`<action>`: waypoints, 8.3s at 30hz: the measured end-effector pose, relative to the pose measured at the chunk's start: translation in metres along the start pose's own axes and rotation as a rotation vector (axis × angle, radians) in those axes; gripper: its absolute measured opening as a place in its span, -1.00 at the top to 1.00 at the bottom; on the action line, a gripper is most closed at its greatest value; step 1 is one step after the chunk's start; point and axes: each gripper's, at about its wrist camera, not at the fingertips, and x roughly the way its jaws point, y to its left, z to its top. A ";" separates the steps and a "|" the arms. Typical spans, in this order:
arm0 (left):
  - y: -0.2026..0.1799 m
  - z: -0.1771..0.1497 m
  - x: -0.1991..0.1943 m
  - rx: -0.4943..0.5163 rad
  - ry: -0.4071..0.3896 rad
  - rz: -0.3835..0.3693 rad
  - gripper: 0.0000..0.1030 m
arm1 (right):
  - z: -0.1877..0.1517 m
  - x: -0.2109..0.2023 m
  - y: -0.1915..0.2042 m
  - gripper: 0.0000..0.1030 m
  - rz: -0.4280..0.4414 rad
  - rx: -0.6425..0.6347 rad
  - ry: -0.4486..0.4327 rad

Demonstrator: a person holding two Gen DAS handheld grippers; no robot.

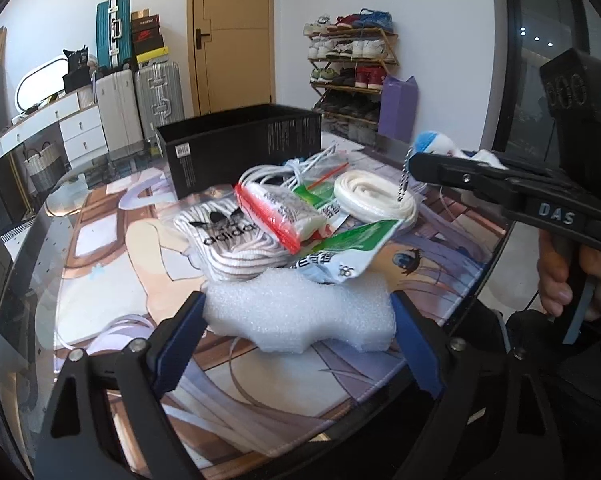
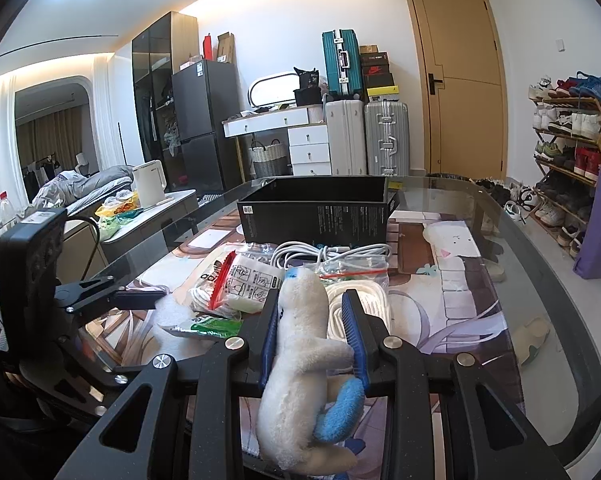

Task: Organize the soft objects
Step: 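Lift the plush toy with the right gripper while the left gripper grasps the white foam block, then carry the plush toy and foam block over the black box with both grippers, then open the left gripper to drop the foam into the box while the right drops the plush, then withdraw both open grippers from the black box back over the pile, then lower the right gripper onto the bagged white rope coil and close it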

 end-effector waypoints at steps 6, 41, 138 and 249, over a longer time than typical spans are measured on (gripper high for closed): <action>0.012 0.011 -0.027 -0.070 -0.078 -0.012 -0.73 | 0.007 -0.002 -0.001 0.41 -0.009 -0.005 -0.003; 0.063 0.097 -0.024 -0.208 -0.215 0.190 -0.74 | 0.105 0.016 -0.033 0.41 0.108 -0.043 -0.027; 0.090 0.140 0.093 -0.115 -0.020 0.221 -0.90 | 0.145 0.196 -0.045 -0.19 0.131 -0.093 0.205; 0.037 0.050 0.027 -0.086 0.050 0.182 -1.00 | 0.013 0.105 -0.029 -0.67 0.038 -0.149 0.476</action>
